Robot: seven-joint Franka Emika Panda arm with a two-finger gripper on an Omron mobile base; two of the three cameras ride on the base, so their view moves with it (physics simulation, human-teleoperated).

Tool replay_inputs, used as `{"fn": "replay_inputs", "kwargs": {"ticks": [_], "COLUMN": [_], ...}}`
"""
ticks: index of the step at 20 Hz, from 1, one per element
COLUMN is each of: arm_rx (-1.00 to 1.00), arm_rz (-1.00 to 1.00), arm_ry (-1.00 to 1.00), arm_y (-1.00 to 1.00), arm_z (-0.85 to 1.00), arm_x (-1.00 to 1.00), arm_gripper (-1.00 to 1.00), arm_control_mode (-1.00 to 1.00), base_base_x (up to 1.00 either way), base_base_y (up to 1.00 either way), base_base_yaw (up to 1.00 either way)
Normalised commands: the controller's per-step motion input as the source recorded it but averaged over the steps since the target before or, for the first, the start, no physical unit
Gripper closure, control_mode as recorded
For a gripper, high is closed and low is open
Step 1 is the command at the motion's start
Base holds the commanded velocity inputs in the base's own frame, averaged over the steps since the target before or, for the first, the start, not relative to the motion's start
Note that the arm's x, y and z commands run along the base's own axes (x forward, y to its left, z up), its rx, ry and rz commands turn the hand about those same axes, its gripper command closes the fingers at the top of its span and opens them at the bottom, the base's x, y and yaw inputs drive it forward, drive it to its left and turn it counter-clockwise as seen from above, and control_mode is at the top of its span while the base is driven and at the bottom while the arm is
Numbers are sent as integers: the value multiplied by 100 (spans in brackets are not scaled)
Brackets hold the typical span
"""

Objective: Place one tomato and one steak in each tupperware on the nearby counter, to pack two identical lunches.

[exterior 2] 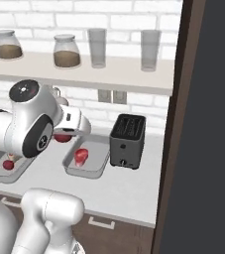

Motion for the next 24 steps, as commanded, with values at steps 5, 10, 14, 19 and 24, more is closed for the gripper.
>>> {"fn": "replay_inputs", "kwargs": {"ticks": [5, 10, 14, 19, 24], "arm_rx": [2, 1, 1, 9, 9], "arm_rz": [-6, 0, 0, 0, 0], "arm_ry": [13, 17, 17, 21, 21], "arm_y": [17, 3, 0, 0, 0], "arm_z": [-92, -94, -73, -75, -53], "arm_x": [44, 100, 98, 89, 65], "arm_gripper": [100, 100, 100, 100, 100], "arm_control_mode": [-100, -100, -100, -100, -100], "base_base_x": [0, 0, 0, 0, 0], "base_base_y": [0, 0, 0, 0, 0], "base_base_yaw": [0, 0, 0, 0, 0]}}
